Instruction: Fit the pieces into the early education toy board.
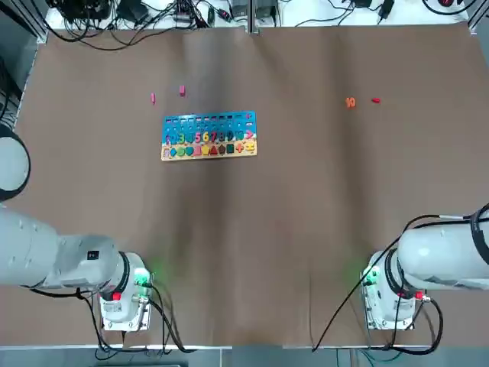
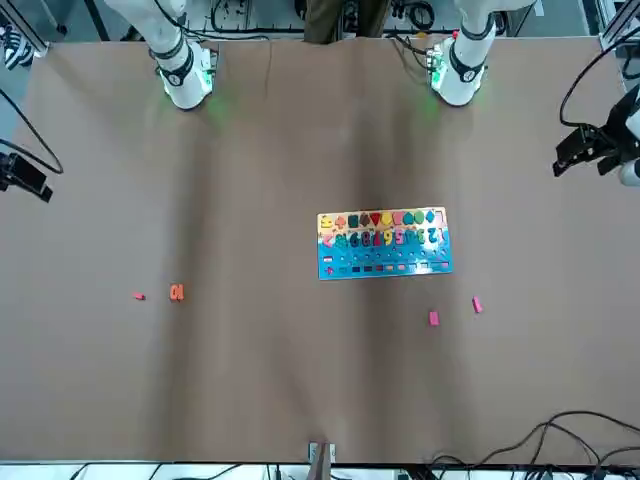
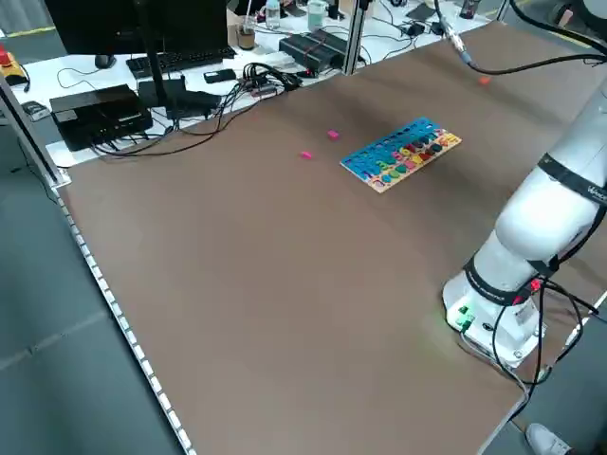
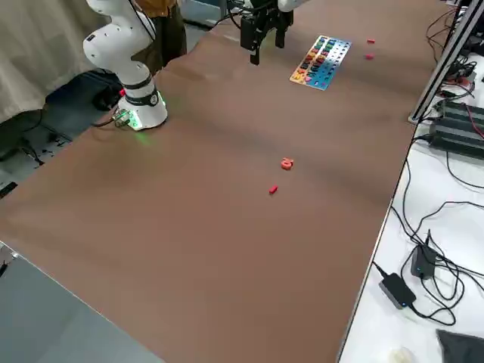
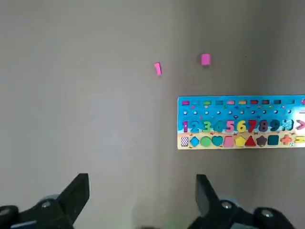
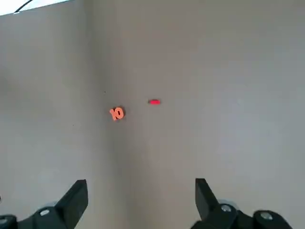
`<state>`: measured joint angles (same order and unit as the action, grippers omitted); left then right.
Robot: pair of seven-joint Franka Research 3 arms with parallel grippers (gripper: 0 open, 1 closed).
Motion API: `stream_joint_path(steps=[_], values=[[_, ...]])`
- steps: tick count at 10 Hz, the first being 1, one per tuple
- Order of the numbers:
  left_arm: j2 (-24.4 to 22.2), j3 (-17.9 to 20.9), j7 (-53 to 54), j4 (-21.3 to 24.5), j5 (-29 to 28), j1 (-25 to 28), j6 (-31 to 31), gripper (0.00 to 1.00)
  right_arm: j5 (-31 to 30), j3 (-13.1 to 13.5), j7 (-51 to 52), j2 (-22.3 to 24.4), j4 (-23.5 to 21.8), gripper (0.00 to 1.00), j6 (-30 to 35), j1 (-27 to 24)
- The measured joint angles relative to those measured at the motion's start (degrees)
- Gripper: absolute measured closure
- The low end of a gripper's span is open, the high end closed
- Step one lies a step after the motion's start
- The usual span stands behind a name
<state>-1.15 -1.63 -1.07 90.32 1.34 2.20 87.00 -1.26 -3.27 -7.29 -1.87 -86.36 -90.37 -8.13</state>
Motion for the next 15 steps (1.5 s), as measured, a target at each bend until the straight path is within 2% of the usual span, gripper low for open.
stream_joint_path(steps=[1,4,7,8,11,13,15], values=[[0.3,0.5,0.0,0.5,0.0,0.0,-0.7,0.04,0.0,0.0,0.0,0.0,0.0,0.0,0.0,0.0],[0.9,0.7,0.0,5.6,-0.3,-0.3,-0.7,0.49,0.0,-0.4,0.0,0.1,0.0,0.0,1.3,0.5],[1.2,0.7,0.0,16.6,-0.7,-0.8,8.0,0.93,0.0,-0.6,0.0,0.2,-0.1,0.0,4.8,0.6],[1.1,0.6,0.1,20.7,-0.7,-1.0,11.9,0.99,0.0,-0.5,0.0,0.1,-0.3,0.0,5.6,0.6],[1.8,0.4,0.0,32.0,-0.7,-2.2,24.6,0.99,0.1,-0.5,0.0,-1.8,-3.7,0.0,4.2,0.5],[4.4,0.0,-0.1,36.6,-0.7,-2.3,32.4,0.99,0.2,-0.6,0.0,-3.9,-10.1,0.0,-6.7,0.7],[8.5,-1.5,-1.9,39.2,-0.7,-2.3,39.0,0.99,0.2,-0.6,0.0,-5.4,-17.6,0.0,-19.2,1.4]])
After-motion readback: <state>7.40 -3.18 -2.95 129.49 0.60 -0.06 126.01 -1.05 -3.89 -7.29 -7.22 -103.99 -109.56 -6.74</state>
